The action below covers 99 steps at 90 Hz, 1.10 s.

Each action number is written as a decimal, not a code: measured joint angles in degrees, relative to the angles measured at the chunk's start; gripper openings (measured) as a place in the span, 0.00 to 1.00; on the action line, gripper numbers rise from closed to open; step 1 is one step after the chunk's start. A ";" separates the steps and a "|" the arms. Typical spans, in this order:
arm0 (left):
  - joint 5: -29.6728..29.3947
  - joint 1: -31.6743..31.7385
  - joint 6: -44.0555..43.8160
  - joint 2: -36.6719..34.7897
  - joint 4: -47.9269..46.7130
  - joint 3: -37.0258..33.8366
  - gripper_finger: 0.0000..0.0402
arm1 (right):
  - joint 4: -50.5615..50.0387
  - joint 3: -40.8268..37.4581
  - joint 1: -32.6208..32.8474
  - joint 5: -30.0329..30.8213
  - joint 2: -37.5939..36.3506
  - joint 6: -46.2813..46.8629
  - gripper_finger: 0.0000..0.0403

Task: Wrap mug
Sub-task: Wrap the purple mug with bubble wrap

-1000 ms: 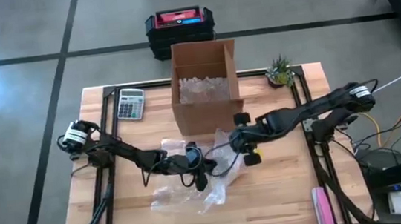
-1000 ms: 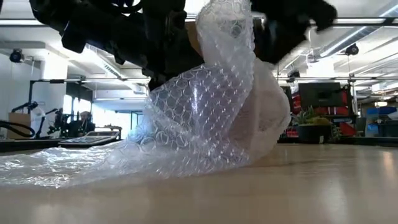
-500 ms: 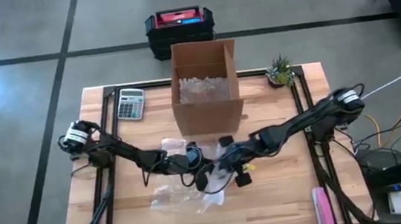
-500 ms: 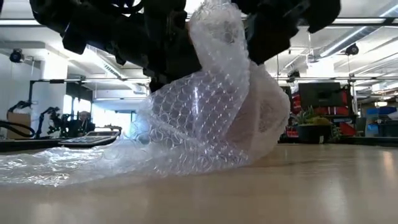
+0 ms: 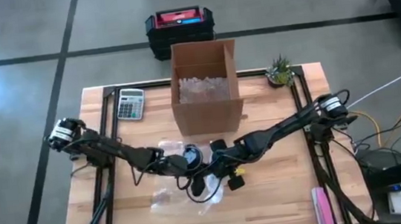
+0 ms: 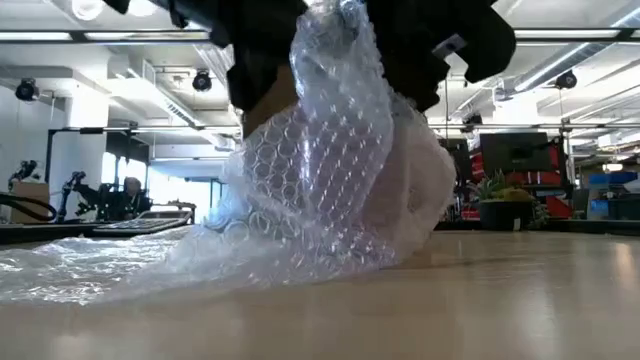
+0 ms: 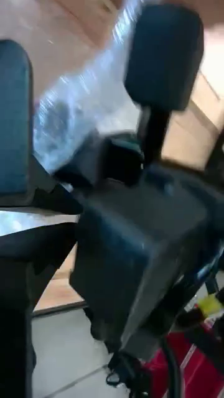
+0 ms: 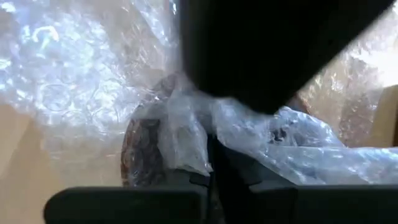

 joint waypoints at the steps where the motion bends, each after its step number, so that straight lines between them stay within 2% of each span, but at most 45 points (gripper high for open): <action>1: -0.18 0.12 0.16 0.34 -0.04 0.04 0.05 | -0.03 0.01 0.01 -0.01 0.00 0.00 0.00; 22: -1.91 1.44 -0.66 6.61 0.34 -0.06 0.05 | -3.98 1.22 0.06 -0.08 -0.72 0.53 0.00; 45: -1.70 1.44 -0.48 6.77 0.22 -0.05 0.05 | -16.42 7.77 -0.12 0.50 -6.46 0.49 0.00; 50: -1.90 1.44 0.29 6.76 0.81 -0.11 0.05 | -17.86 7.56 -0.54 2.76 -7.68 0.25 0.00; 61: -2.12 1.44 0.83 6.83 1.85 -0.22 0.05 | -18.02 5.68 -2.28 11.94 -9.82 -0.01 0.00; 66: -2.13 1.44 1.37 6.84 1.94 -0.22 0.05 | -17.37 4.42 -3.15 13.69 -10.03 0.64 0.00; 74: -2.13 1.37 1.81 6.85 2.02 -0.26 0.05 | -11.87 1.51 -3.68 12.54 -9.96 1.07 0.00; 87: -2.12 1.37 1.98 6.85 1.98 -0.26 0.05 | -5.15 -1.20 -2.53 5.91 -8.66 2.36 0.00; 99: -2.13 1.37 1.98 6.85 2.10 -0.28 0.05 | -3.19 -1.82 -0.71 5.42 -7.29 2.49 0.00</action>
